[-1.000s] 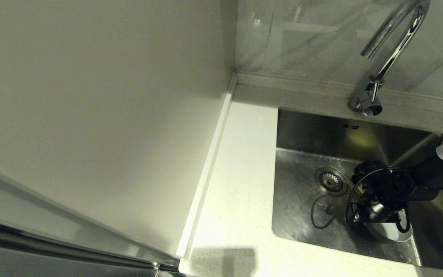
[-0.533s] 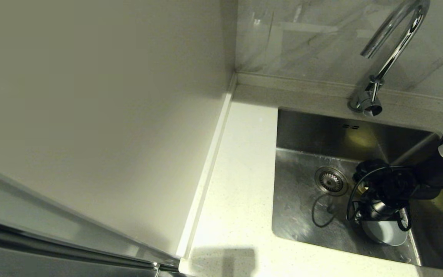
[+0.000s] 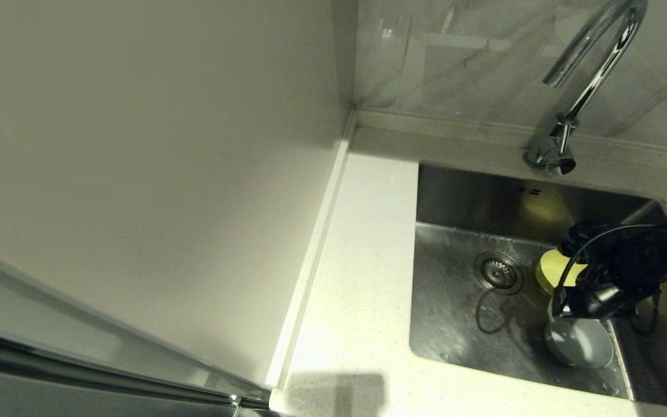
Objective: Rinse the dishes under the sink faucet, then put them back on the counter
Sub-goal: Put a bowl into the sink
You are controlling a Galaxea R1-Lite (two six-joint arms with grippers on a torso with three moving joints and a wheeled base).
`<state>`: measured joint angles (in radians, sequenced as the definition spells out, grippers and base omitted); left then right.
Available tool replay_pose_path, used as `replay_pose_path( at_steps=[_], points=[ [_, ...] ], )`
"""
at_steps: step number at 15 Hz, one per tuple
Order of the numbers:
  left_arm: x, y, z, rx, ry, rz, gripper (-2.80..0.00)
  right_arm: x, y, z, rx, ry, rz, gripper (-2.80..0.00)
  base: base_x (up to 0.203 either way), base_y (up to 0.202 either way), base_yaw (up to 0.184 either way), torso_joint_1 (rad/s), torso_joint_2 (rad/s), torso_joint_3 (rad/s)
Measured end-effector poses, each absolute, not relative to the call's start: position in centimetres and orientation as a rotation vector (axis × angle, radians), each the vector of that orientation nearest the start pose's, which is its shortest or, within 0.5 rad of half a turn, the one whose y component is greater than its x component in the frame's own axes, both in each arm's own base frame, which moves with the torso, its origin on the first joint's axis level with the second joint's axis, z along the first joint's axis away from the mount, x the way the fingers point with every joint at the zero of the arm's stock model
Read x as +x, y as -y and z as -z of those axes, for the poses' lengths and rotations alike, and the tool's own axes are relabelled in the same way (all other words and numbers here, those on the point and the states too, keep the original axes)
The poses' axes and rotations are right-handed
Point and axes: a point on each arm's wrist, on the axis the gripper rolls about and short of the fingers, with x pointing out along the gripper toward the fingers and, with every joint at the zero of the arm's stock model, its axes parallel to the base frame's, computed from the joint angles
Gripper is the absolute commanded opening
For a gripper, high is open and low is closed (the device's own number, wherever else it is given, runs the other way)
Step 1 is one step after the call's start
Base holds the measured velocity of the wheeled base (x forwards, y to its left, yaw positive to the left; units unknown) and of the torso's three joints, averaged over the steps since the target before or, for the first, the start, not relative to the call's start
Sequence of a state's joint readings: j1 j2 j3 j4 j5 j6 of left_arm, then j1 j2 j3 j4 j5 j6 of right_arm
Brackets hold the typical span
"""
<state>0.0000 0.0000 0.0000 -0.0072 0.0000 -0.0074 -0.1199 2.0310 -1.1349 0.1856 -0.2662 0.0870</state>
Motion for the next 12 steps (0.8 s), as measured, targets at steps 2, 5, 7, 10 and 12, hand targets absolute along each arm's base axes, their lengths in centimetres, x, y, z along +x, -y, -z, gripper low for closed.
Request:
replay_pose_path(
  at_steps=[2,5,7,10,12],
  points=[
    [-2.3,0.0,-7.6,-0.007,0.007,0.0,-2.8,33.2,5.0,-11.6,0.009,-1.036,0.394,0.0,0.0,0.0,0.0,0.0,0.0,0.0],
    [-2.3,0.0,-7.6,-0.007,0.007,0.0,-2.8,30.8,5.0,-15.8,0.026,-0.948,0.391,0.0,0.0,0.0,0.0,0.0,0.0,0.0],
    [-2.3,0.0,-7.6,-0.007,0.007,0.0,-2.8,28.7,5.0,-18.6,0.049,-0.902,0.37,0.0,0.0,0.0,0.0,0.0,0.0,0.0],
    [-2.3,0.0,-7.6,-0.008,0.007,0.0,-2.8,24.8,6.0,-23.0,0.12,-0.841,0.356,0.0,0.0,0.0,0.0,0.0,0.0,0.0],
    [-2.3,0.0,-7.6,-0.007,0.007,0.0,-2.8,22.9,7.4,-25.0,0.171,-0.8,0.429,0.0,0.0,0.0,0.0,0.0,0.0,0.0]
  ],
)
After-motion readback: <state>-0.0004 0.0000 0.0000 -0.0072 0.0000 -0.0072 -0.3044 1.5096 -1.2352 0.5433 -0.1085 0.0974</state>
